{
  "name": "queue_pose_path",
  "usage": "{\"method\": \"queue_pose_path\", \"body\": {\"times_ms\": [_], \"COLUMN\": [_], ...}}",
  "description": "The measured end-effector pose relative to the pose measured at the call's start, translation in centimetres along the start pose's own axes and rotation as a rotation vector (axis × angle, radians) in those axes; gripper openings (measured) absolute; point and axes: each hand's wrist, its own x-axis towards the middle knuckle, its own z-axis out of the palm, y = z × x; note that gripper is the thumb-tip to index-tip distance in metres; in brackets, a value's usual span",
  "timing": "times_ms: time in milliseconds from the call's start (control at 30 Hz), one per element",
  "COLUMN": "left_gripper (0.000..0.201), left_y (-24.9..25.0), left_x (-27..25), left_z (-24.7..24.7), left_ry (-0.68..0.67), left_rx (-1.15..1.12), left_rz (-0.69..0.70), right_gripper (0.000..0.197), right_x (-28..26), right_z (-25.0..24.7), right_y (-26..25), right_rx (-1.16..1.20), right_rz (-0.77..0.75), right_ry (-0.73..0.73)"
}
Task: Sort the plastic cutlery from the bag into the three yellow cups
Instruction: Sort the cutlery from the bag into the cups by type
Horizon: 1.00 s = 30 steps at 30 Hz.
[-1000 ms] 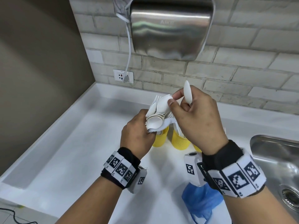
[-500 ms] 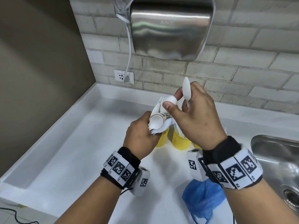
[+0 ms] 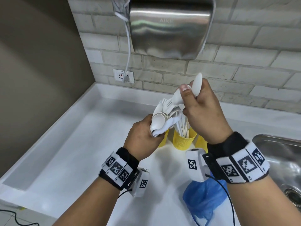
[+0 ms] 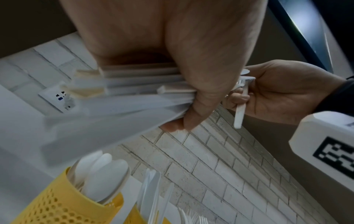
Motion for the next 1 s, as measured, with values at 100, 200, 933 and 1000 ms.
{"method": "queue_pose_path", "body": {"times_ms": [100,200,933,1000], "left_gripper": [0.020,0.017,0.017,0.016], "left_y": [0.3,0.4,1.3,1.2], "left_x": [-0.1,-0.1,-0.1,-0.1], "left_z": [0.0,-0.1,0.0,-0.1], "left_ry": [-0.013,-0.017,-0.042,-0.043], "left_rx": [-0.028,-0.044,-0.057,-0.067], "left_rz": [-0.016,-0.038,-0.023,-0.026], "right_gripper": [0.044,0.054,0.019,0.014], "right_x": [-0.1,-0.1,0.8,0.7], "right_z": [0.3,0.1,-0.1,-0.2], "right_y": [-0.4,-1.1,-0.2,-0.4], "right_rx": [0.305,0.524,0.650,0.723], "right_rz": [0.065,0.080,0.097,0.156], "right_ry": [0.066,0.072,-0.056,-0.116]}}
